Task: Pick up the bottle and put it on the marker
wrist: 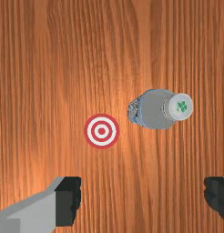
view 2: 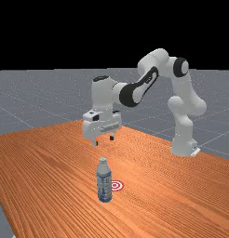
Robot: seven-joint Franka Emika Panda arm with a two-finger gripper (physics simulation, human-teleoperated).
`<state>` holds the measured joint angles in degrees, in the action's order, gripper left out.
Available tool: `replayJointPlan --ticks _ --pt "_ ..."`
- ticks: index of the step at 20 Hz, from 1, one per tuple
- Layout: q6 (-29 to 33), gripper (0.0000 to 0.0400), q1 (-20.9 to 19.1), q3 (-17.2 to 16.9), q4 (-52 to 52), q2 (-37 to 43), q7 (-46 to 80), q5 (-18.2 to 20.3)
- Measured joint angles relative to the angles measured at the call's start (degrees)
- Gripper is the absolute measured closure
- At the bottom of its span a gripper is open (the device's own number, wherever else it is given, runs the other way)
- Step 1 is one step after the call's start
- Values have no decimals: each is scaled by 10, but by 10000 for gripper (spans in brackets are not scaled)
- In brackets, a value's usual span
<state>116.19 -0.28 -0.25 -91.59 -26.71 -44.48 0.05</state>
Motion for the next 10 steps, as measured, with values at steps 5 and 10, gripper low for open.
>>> replayJointPlan --ticks 5,10 --pt "4 0 0 0 -9 6 -1 0" --pt "-4 0 3 -3 -3 6 5 -9"
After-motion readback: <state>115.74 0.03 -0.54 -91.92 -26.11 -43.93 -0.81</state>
